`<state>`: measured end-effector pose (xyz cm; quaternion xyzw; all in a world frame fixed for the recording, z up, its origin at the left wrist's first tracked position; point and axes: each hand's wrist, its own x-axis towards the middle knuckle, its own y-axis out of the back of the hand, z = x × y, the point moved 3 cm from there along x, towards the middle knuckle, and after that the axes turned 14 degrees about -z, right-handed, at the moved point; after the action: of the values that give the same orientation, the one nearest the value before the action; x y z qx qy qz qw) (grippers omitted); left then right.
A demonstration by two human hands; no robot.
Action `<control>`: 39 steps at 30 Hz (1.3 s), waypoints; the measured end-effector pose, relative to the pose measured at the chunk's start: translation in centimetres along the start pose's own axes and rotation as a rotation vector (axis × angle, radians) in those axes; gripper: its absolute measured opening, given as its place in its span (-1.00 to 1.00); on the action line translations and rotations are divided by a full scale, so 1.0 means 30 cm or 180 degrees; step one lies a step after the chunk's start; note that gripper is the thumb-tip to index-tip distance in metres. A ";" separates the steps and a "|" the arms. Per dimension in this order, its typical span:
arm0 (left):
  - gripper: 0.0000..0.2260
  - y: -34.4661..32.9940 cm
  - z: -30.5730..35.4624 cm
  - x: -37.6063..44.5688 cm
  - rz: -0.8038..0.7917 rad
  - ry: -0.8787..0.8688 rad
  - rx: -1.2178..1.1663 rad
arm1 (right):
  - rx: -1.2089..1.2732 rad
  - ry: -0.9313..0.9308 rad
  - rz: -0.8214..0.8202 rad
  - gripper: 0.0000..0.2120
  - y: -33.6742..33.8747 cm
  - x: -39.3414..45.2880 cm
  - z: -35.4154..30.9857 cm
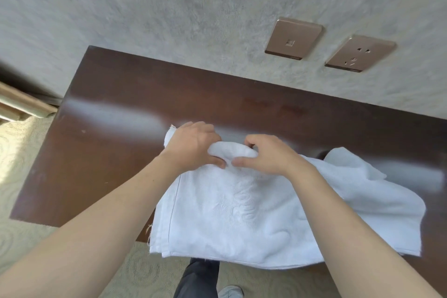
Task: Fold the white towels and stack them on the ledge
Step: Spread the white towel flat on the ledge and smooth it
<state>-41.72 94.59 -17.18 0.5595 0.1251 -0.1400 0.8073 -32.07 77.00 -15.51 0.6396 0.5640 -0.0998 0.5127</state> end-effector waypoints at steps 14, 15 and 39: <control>-0.78 -0.103 0.011 -0.146 0.1679 -0.0569 0.0556 | 0.0137 -0.0378 -0.1897 -0.56 0.049 0.041 -0.066; -0.80 -0.101 0.010 -0.151 0.1710 -0.0546 0.0529 | 0.0198 -0.0277 -0.1776 -0.64 0.047 0.044 -0.064; -0.44 0.090 -0.080 0.156 -0.0175 0.0503 -0.0014 | -0.0500 0.0471 0.1121 -0.80 0.145 0.039 -0.071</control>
<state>-36.50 97.35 -17.34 0.5634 0.2041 -0.1171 0.7920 -29.03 80.07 -13.01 0.6919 0.4857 0.0830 0.5277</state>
